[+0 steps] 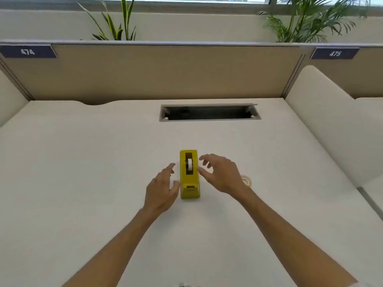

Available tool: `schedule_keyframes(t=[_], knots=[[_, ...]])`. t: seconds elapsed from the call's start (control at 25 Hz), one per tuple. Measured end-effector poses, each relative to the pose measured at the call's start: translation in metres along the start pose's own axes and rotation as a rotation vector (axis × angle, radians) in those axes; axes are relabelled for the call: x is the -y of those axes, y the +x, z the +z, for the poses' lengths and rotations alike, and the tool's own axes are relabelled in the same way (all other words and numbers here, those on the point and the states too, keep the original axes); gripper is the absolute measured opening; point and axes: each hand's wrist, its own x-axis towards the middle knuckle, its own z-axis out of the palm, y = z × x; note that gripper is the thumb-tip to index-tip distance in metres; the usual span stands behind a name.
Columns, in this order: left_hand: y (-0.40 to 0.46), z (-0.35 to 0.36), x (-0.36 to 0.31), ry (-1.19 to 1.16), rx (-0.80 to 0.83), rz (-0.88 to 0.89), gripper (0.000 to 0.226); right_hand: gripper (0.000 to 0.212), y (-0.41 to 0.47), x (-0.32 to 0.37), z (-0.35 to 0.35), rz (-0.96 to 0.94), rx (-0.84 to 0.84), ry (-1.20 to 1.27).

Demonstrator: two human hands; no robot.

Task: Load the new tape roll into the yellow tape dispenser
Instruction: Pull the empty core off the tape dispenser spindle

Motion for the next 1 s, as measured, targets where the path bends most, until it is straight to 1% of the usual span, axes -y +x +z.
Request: schedule_keyframes(t=[0.08, 0.2, 0.28, 0.44, 0.6, 0.8, 1.0], knots=[[-0.004, 0.008, -0.001, -0.011, 0.058, 0.018, 0.062, 0.033, 0.0, 0.003, 0.009, -0.014, 0.024, 0.009], [-0.008, 0.016, -0.001, -0.037, 0.166, 0.025, 0.069, 0.039, 0.001, 0.005, 0.019, -0.023, 0.076, 0.002], [-0.009, 0.019, 0.002, -0.047, 0.177, 0.026, 0.077, 0.045, 0.005, 0.007, 0.023, -0.025, 0.084, -0.012], [-0.009, 0.027, -0.001, -0.069, 0.121, 0.021, 0.09, 0.056, 0.019, 0.013, 0.024, -0.014, 0.09, -0.057], [-0.012, 0.036, -0.002, -0.101, 0.074, 0.024, 0.09, 0.051, 0.031, 0.014, 0.026, -0.029, 0.13, -0.134], [-0.013, 0.04, -0.002, -0.134, 0.073, 0.005, 0.097, 0.05, 0.038, 0.014, 0.026, -0.019, 0.194, -0.137], [-0.012, 0.043, -0.003, -0.114, 0.039, 0.012, 0.096, 0.041, 0.041, 0.014, 0.026, -0.032, 0.207, -0.157]])
